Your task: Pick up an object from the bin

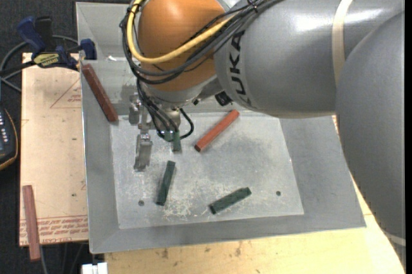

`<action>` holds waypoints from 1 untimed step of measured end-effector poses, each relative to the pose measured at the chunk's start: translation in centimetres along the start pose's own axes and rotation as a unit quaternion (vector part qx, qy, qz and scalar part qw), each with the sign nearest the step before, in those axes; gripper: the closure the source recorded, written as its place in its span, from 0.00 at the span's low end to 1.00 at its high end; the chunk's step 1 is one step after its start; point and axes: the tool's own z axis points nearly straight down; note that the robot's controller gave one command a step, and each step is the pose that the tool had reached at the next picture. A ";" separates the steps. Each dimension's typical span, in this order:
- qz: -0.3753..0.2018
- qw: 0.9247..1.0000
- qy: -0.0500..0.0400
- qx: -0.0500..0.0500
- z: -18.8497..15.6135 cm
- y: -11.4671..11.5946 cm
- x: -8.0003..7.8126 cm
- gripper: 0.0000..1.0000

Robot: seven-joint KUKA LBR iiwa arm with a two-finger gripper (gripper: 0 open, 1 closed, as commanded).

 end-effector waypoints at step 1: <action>-0.336 0.942 -0.002 0.001 16.8 -10.3 3.8 0.00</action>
Offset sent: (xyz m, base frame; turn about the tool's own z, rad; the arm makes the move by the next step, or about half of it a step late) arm -0.0382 -0.1019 -0.1653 -0.6897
